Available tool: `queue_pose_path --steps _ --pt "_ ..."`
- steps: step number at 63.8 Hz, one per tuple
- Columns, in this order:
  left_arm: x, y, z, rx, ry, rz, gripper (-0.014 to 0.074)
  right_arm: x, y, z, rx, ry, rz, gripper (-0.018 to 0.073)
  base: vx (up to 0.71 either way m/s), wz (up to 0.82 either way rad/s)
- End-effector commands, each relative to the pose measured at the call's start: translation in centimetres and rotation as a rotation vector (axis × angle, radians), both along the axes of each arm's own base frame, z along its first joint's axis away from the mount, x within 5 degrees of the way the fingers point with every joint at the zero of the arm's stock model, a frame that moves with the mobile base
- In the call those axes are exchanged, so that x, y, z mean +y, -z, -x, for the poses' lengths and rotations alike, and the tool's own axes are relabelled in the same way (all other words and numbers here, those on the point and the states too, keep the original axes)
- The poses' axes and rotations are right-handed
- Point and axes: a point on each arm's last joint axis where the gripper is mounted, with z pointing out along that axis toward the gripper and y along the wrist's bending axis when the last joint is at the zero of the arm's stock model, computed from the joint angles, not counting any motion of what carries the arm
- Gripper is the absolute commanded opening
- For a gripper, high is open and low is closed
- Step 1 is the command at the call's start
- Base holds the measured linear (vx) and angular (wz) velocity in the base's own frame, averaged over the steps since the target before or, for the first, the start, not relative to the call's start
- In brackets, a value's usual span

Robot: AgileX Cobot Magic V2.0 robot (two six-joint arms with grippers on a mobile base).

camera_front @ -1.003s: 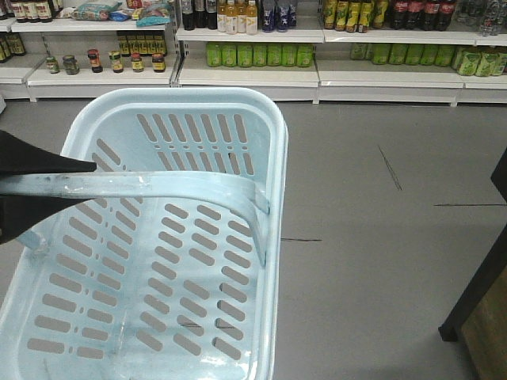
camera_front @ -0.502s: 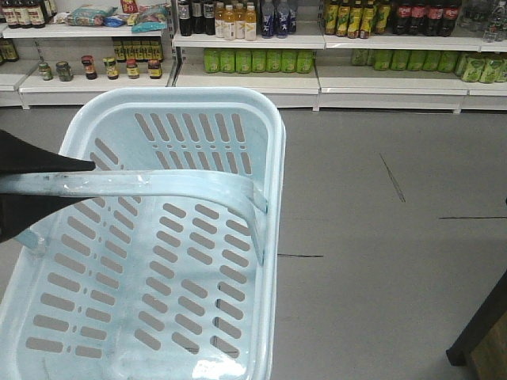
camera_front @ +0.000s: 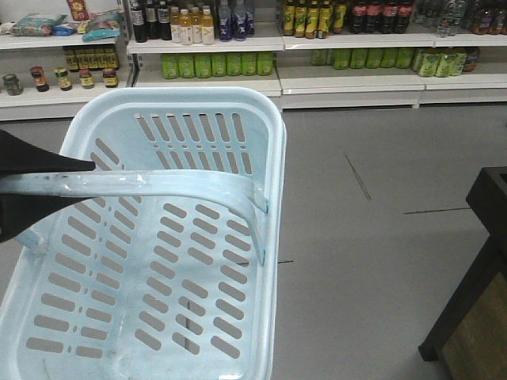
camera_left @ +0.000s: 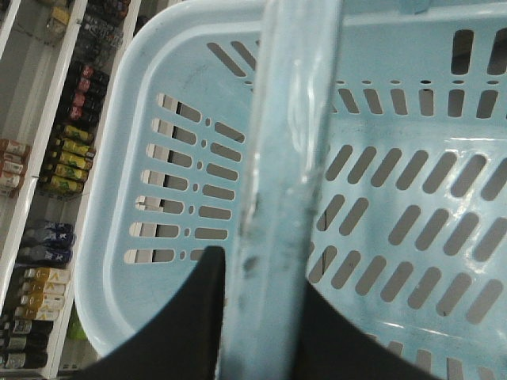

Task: Pick three apples into basket with both arms
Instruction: 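Turn the base toward the table with apples and oranges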

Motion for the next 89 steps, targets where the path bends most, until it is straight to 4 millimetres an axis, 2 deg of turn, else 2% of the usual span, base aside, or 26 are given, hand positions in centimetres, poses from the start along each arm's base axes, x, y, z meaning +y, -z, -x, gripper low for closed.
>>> queue_pose_path --steps 1,89 --pt "0.08 -2.00 0.30 -0.089 -0.002 0.110 -0.0006 0.00 -0.28 0.06 -0.074 0.003 0.003 -0.0009 0.08 -0.26" --pt "0.08 -2.00 0.30 -0.089 -0.002 0.110 -0.0006 0.00 -0.29 0.06 -0.075 0.003 0.003 -0.0009 0.10 -0.39"
